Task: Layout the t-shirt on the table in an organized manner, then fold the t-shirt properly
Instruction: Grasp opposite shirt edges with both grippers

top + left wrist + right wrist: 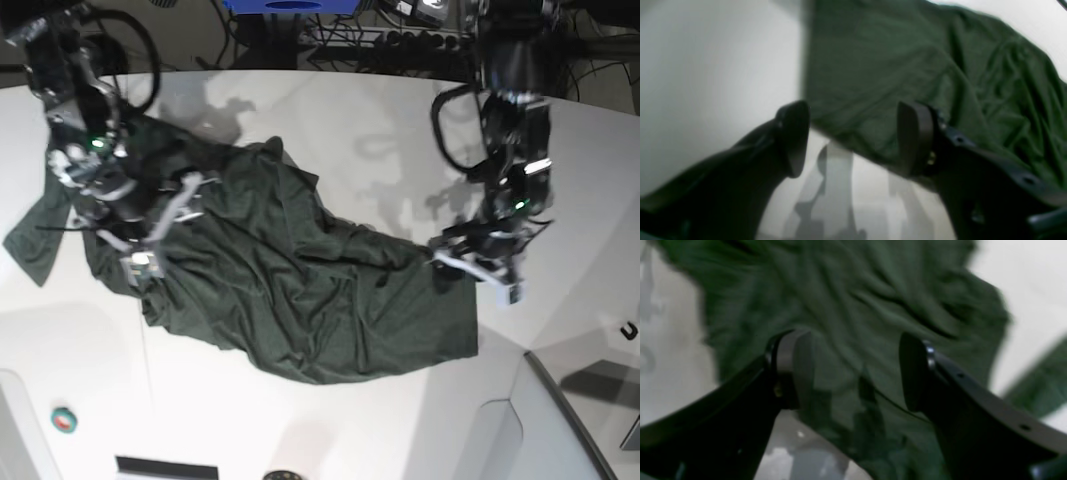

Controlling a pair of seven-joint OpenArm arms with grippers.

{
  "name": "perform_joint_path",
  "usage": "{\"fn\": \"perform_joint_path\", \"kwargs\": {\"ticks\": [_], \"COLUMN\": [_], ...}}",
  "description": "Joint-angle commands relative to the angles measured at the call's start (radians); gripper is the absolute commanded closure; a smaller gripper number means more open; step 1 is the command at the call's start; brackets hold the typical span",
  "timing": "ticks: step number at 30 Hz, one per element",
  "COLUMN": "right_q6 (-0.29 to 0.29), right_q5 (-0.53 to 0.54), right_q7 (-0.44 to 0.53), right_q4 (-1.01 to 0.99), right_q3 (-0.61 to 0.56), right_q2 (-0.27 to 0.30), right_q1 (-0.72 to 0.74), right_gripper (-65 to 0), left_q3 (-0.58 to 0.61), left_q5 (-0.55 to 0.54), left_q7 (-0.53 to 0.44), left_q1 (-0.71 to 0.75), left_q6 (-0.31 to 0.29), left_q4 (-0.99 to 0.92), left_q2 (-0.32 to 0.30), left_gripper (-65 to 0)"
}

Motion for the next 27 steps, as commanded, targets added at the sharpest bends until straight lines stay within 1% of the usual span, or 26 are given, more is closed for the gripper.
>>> {"fn": "perform_joint_path", "kwargs": {"ticks": [1,3,5,7,8,11,16,20,21,22,23,25,26,27], "right_q6": [0.003,0.041,0.107,0.167,0.187,0.193,0.193,0.193,0.193,0.193,0.193,0.193,0.193,0.193], "right_q5": [0.0,0.0,0.0,0.0,0.0,0.002,0.002,0.002,0.002,0.002,0.002,0.002,0.002,0.002], "right_q7": [0.016,0.016,0.016,0.016,0.016,0.016,0.016,0.016,0.016,0.016,0.016,0.016,0.016,0.016], "right_q4": [0.021,0.021,0.016,0.016,0.016,0.015,0.013,0.012,0.012,0.012,0.012,0.012,0.012,0.012], "right_q3": [0.036,0.092,0.141,0.183,0.201,0.227,0.227,0.224,0.223,0.223,0.221,0.22,0.22,0.22], "right_q2": [0.004,0.004,0.004,0.0,-0.002,-0.003,-0.003,-0.003,-0.003,-0.003,-0.003,-0.003,-0.003,-0.003], "right_q1": [-0.014,-0.04,-0.057,-0.072,-0.075,-0.085,-0.089,-0.089,-0.089,-0.089,-0.088,-0.086,-0.086,-0.086], "right_gripper": [-36.9,-36.9,-36.9,-36.8,-36.8,-36.8,-36.8,-36.8,-36.8,-36.8,-36.8,-36.8,-36.8,-36.8], "left_q3": [0.013,0.056,0.102,0.117,0.114,0.116,0.119,0.11,0.108,0.108,0.108,0.114,0.114,0.11], "left_q5": [-0.003,-0.007,-0.009,-0.007,-0.004,-0.004,-0.003,-0.003,-0.004,-0.004,-0.003,-0.003,-0.003,-0.003], "left_q7": [-0.018,-0.019,-0.021,-0.021,-0.021,-0.03,-0.076,-0.07,-0.068,-0.068,-0.068,-0.068,-0.068,-0.068], "left_q1": [-0.03,-0.064,-0.094,-0.12,-0.131,-0.153,-0.157,-0.146,-0.137,-0.13,-0.122,-0.119,-0.119,-0.119], "left_q6": [0.002,0.002,0.002,0.002,0.002,0.002,0.002,0.005,0.016,0.036,0.059,0.102,0.111,0.113], "left_q4": [-0.013,-0.063,-0.101,-0.139,-0.158,-0.201,-0.25,-0.221,-0.207,-0.188,-0.17,-0.149,-0.15,-0.158], "left_q2": [-0.01,-0.009,-0.007,0.01,0.022,0.034,0.051,0.048,0.047,0.047,0.045,0.045,0.045,0.045], "left_gripper": [-35.1,-32.7,-30.9,-29.8,-29.8,-29.8,-29.8,-30.9,-31.1,-32.1,-35.1,-44.3,-47.6,-49.5]}}
